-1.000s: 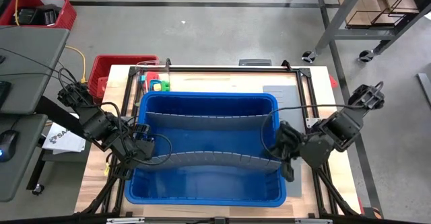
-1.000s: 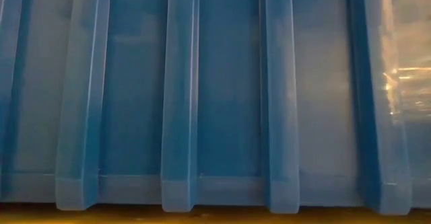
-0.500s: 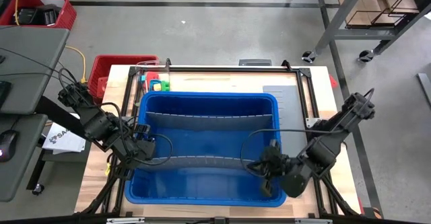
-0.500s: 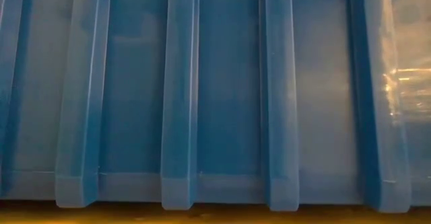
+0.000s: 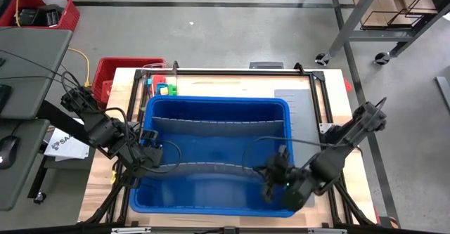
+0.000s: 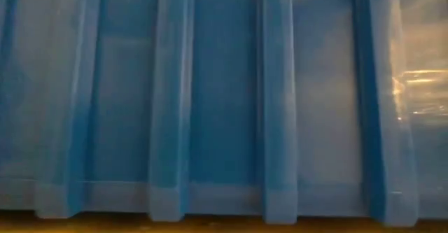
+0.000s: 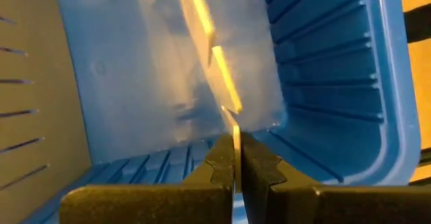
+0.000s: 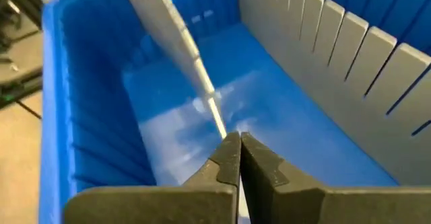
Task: Sort blocks
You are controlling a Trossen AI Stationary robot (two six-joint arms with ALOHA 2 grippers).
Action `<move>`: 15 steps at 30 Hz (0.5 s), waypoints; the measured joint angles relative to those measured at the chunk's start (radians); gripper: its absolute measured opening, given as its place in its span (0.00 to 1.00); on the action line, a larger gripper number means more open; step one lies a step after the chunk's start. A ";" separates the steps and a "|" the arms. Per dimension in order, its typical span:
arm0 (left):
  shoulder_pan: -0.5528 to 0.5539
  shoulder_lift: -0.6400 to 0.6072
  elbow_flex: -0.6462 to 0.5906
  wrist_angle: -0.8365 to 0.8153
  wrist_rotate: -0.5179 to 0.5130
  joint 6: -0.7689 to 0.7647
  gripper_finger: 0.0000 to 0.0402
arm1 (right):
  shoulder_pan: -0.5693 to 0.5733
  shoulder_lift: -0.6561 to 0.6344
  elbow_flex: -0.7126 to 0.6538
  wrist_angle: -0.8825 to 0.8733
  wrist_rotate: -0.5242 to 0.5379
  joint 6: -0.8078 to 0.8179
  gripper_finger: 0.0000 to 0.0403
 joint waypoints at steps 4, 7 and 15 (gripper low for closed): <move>0.000 0.031 0.000 -0.004 -0.019 0.022 0.00 | -0.001 0.062 0.000 -0.015 -0.001 0.059 0.00; 0.000 0.050 -0.034 0.015 -0.021 0.030 0.00 | -0.002 0.096 -0.001 -0.021 -0.005 0.103 0.00; -0.001 0.049 -0.115 0.017 0.044 0.001 0.00 | -0.001 0.072 -0.002 -0.013 -0.021 0.110 0.00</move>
